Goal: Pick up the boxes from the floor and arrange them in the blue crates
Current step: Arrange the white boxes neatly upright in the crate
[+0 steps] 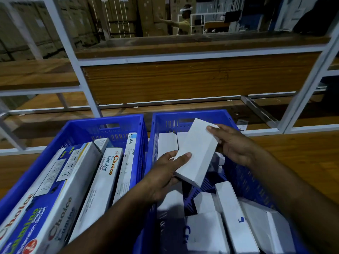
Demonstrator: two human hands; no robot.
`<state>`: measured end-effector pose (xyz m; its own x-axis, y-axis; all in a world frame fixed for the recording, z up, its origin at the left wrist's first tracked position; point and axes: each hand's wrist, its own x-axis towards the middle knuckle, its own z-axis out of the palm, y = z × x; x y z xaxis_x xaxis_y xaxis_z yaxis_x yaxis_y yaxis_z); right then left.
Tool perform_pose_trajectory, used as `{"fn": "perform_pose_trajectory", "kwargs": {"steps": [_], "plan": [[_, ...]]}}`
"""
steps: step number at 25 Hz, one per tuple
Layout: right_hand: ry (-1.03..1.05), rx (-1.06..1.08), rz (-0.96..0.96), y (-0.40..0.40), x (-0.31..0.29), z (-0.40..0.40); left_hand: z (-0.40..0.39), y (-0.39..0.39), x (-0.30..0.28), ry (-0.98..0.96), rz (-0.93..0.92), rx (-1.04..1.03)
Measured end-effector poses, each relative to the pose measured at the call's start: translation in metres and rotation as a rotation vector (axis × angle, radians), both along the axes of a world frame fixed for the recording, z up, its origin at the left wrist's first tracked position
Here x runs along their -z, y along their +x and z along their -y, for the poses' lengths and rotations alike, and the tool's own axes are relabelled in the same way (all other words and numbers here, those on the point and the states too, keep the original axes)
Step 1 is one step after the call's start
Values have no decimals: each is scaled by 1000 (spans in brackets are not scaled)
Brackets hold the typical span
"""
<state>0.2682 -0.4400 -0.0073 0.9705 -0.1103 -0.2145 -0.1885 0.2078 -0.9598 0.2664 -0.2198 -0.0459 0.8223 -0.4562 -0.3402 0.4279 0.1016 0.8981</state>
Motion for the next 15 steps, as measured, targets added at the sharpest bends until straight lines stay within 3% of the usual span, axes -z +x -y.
{"fn": "perform_pose_trajectory", "kwargs": {"steps": [3, 6, 10, 15], "plan": [[85, -16, 10, -5, -3, -9, 2, -2, -2, -71, -3, -59], [9, -176, -64, -13, 6, -23, 3, -3, -3, -99, 9, -91], [-151, -226, -99, -16, 15, -36, 5, -2, 1, 49, 90, -95], [-185, -188, -183, -13, 21, -34, 6, -1, -9, 223, 248, -195]]}}
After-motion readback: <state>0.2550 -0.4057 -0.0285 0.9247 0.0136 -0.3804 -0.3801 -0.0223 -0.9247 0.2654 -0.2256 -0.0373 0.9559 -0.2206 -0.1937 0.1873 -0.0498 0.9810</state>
